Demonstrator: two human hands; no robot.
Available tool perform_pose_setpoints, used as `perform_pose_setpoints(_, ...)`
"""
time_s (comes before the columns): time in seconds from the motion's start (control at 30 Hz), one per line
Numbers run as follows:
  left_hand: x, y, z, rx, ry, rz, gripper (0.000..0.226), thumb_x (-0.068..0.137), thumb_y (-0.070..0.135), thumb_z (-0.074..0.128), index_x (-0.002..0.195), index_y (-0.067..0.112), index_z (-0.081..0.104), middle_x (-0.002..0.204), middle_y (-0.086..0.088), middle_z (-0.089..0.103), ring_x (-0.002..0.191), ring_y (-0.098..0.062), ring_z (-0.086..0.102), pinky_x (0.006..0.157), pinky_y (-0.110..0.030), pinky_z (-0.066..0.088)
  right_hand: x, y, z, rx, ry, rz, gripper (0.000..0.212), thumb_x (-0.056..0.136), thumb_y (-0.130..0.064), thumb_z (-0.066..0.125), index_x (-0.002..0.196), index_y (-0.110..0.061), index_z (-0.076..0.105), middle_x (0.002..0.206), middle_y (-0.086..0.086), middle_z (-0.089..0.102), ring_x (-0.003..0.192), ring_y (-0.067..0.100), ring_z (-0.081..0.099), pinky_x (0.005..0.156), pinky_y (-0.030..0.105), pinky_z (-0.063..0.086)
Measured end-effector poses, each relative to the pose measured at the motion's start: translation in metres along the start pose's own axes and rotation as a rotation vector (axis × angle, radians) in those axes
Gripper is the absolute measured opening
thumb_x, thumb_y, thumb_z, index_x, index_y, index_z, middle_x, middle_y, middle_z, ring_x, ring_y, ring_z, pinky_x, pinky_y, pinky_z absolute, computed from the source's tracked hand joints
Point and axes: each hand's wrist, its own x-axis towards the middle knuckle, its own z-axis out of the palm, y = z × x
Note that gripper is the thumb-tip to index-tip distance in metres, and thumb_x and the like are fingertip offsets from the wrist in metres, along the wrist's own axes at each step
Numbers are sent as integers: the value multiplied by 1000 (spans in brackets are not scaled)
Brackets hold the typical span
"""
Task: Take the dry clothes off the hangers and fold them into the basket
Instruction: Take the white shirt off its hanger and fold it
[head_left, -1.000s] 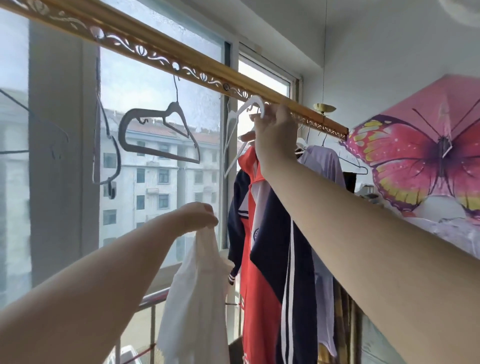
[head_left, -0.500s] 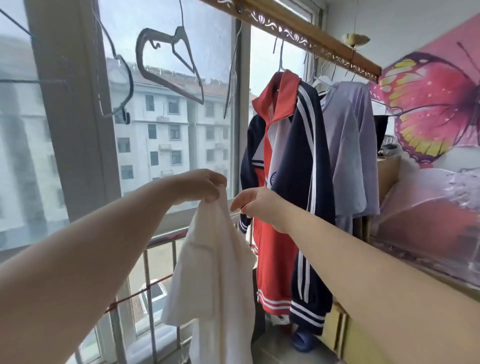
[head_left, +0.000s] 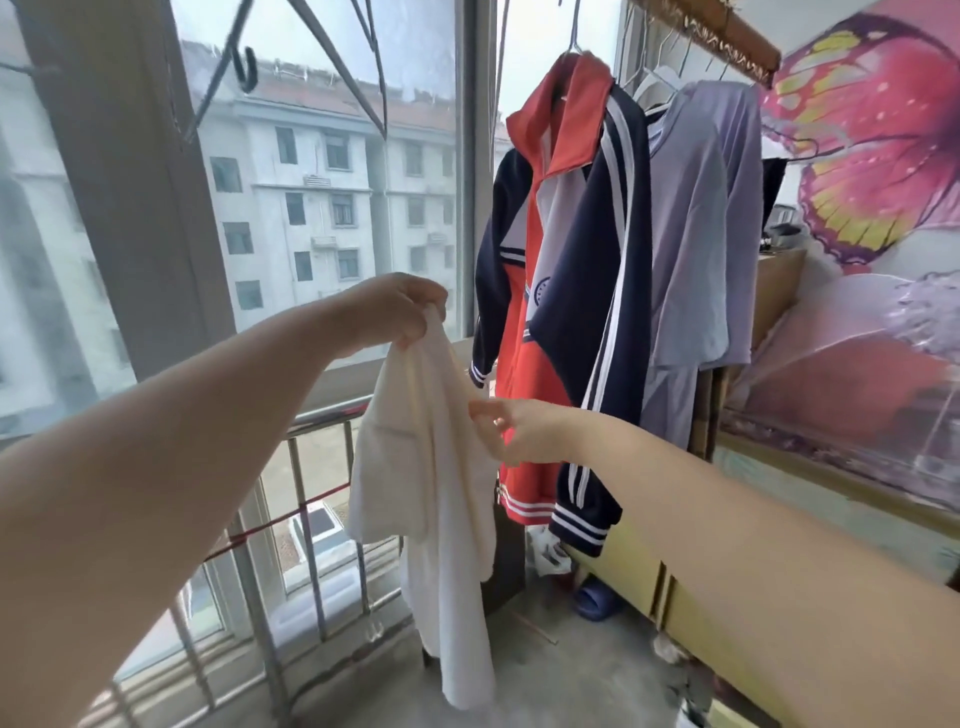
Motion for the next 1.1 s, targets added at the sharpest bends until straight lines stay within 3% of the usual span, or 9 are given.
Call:
perform_pose_setpoints(0.1,1,-3,1,-58,35,-2,43,38,1,36,77,-6,54,70,-9,40,71,-20,36,56,-25,22,-5,4,12,-291,-109,53,59,85,-21,67,139,-17,43,132,7,55,118,27,54,101,38,47)
perform_pose_setpoints(0.23,-3,-17,-1,-45,14,-28,20,41,6,40,56,15,51,61,-4,38,69,-20,35,62,-30,24,-8,17,19,-237,12,108,69,80,-33,75,141,-21,43,112,2,63,105,21,59,91,30,48)
perform_pose_setpoints(0.33,-12,-34,1,82,-120,-77,9,48,19,47,57,19,50,64,-1,42,71,-19,39,70,-32,27,-12,28,12,-182,120,140,38,79,-26,76,116,-19,67,97,-2,66,91,16,60,77,24,45)
perform_pose_setpoints(0.43,-19,-52,9,196,-245,-93,20,52,38,57,61,20,54,65,3,46,70,-17,43,67,-30,31,-16,34,5,-162,207,120,8,76,-23,74,76,-26,67,83,-5,63,83,15,59,63,21,43)
perform_pose_setpoints(0.57,-27,-68,31,566,-333,-9,13,80,24,69,85,24,57,79,6,52,82,-16,50,69,-27,35,-19,34,2,-169,220,91,20,71,-17,73,57,-19,58,66,-4,54,65,11,50,58,22,42)
perform_pose_setpoints(0.73,-31,-74,49,680,-445,38,34,68,28,82,96,22,62,78,13,54,79,-14,51,63,-25,36,-18,37,2,-236,141,100,14,71,-10,73,78,-19,64,77,-3,58,71,12,54,62,26,48)
perform_pose_setpoints(0.87,-32,-76,59,698,-523,76,44,67,29,83,108,27,66,85,16,57,73,-2,50,62,-8,35,-24,43,1,-111,124,87,58,80,4,59,122,-36,58,88,-14,53,80,3,52,71,20,50)
perform_pose_setpoints(0.93,-31,-79,63,699,-558,78,46,70,26,82,113,29,66,88,17,59,77,-3,53,65,-13,37,-25,46,1,-77,181,72,69,82,2,55,134,-42,47,83,-9,51,78,9,52,80,28,54)
perform_pose_setpoints(1.1,-31,-86,73,665,-563,57,22,82,21,69,104,24,66,80,18,66,75,-3,63,70,-18,41,-23,49,3,-172,301,113,41,88,-2,55,122,-26,60,92,-2,53,88,18,55,88,33,51)
